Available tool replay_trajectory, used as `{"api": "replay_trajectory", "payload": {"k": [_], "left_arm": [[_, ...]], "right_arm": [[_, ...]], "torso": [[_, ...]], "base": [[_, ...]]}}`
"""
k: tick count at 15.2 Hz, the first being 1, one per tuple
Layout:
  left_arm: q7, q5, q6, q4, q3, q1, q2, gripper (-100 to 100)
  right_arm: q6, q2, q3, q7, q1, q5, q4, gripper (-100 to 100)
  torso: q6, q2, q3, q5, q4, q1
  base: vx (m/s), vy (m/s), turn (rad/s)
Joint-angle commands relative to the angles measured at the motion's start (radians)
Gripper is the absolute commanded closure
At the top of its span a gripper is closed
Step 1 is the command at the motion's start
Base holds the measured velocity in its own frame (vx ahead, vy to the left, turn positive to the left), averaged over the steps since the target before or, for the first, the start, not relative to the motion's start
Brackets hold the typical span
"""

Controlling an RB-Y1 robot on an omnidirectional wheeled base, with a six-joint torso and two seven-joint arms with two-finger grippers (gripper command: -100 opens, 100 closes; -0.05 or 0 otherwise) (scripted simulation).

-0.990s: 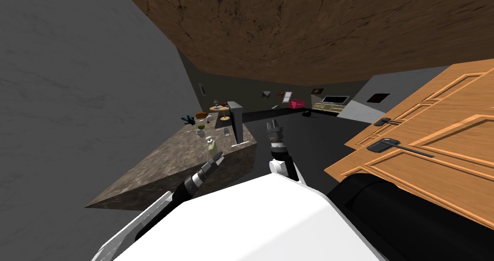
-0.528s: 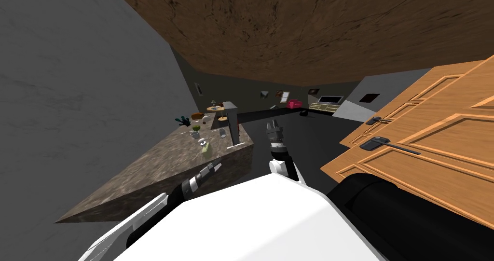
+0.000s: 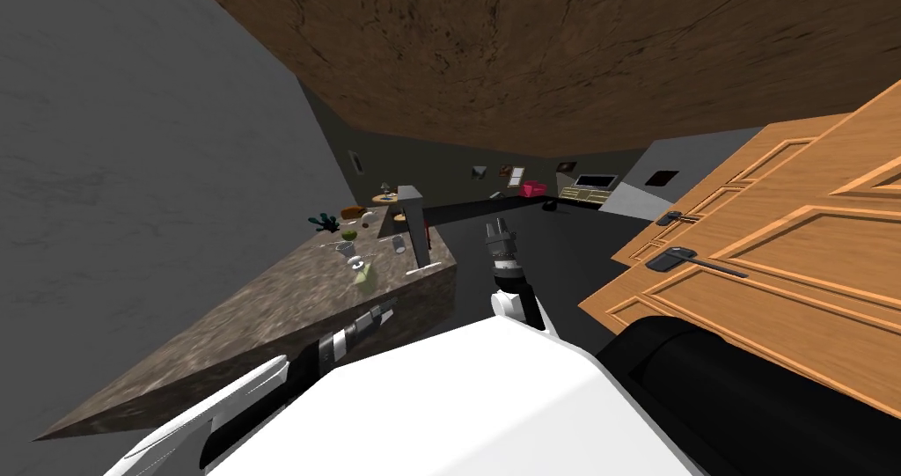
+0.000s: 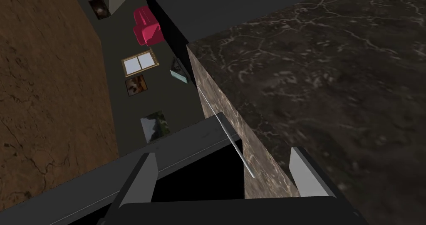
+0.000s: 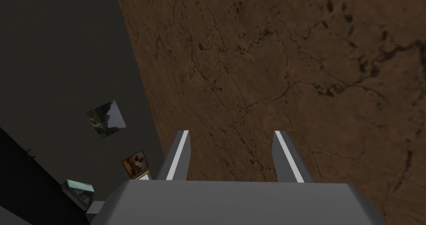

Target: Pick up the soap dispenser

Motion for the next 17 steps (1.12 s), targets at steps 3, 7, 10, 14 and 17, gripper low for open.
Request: {"api": "replay_trajectory", "payload": {"k": [3, 7, 10, 14, 17], "left_arm": [[0.037, -0.010, 0.013, 0.027, -0.042, -0.027, 0.084, -100], [0.094, -0.027, 0.025, 0.075, -0.107, -0.061, 0.183, -100], [0.122, -0.035, 0.032, 0.098, -0.138, -0.079, 0.248, -100], [0.149, -0.042, 0.038, 0.121, -0.169, -0.096, 0.326, -100], [0.177, -0.050, 0.043, 0.142, -0.199, -0.112, 0.387, -100]], "right_arm": [[0.000, 0.000, 0.000, 0.000, 0.000, 0.000, 0.000, 0], [0.000, 0.000, 0.000, 0.000, 0.000, 0.000, 0.000, 0], [0.000, 0.000, 0.000, 0.000, 0.000, 0.000, 0.000, 0], [0.000, 0.000, 0.000, 0.000, 0.000, 0.000, 0.000, 0], [0.000, 0.000, 0.000, 0.000, 0.000, 0.000, 0.000, 0]], "torso": [[0.000, 0.000, 0.000, 0.000, 0.000, -0.001], [0.000, -0.001, 0.000, 0.000, 0.000, 0.000], [0.000, -0.001, 0.000, 0.000, 0.000, 0.001], [0.000, 0.000, 0.000, 0.000, 0.000, 0.000], [0.000, -0.001, 0.000, 0.000, 0.000, 0.001]], "base": [[0.017, -0.083, -0.055], [0.028, -0.078, -0.055], [0.025, -0.079, -0.045], [0.025, -0.081, -0.051], [0.030, -0.070, -0.053]]}}
